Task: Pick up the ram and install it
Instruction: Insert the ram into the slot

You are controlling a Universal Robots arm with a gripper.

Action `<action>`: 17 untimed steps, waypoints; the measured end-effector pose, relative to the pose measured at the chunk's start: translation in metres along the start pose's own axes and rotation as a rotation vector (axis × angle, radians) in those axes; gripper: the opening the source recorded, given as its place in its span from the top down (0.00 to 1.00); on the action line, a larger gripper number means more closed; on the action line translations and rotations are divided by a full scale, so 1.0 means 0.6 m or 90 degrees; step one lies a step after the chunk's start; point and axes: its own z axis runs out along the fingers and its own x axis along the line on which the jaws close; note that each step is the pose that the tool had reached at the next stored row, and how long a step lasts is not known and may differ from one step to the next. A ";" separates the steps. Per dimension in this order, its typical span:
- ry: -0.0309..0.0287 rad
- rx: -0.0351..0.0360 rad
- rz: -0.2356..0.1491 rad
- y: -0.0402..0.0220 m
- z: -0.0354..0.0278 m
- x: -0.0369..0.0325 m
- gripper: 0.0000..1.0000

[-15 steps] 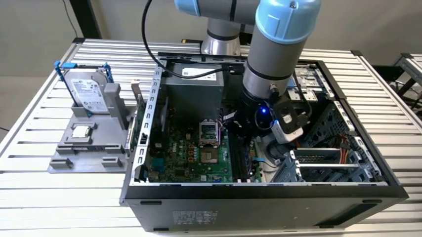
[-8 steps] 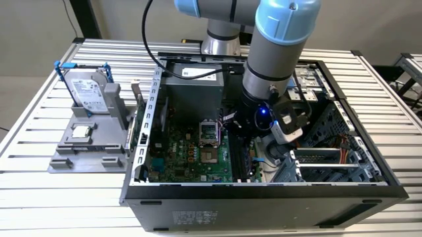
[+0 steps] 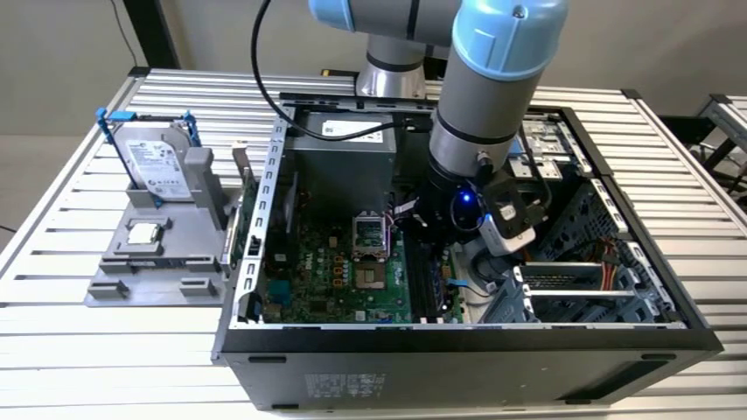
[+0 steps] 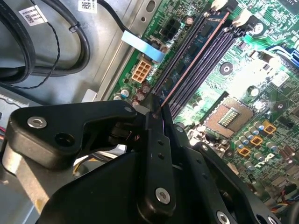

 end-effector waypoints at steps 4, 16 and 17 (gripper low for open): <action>0.0003 0.0003 0.000 0.000 0.000 0.000 1.00; 0.0003 0.0012 0.003 0.000 0.006 0.000 1.00; 0.0003 0.0014 0.003 0.000 0.008 0.000 1.00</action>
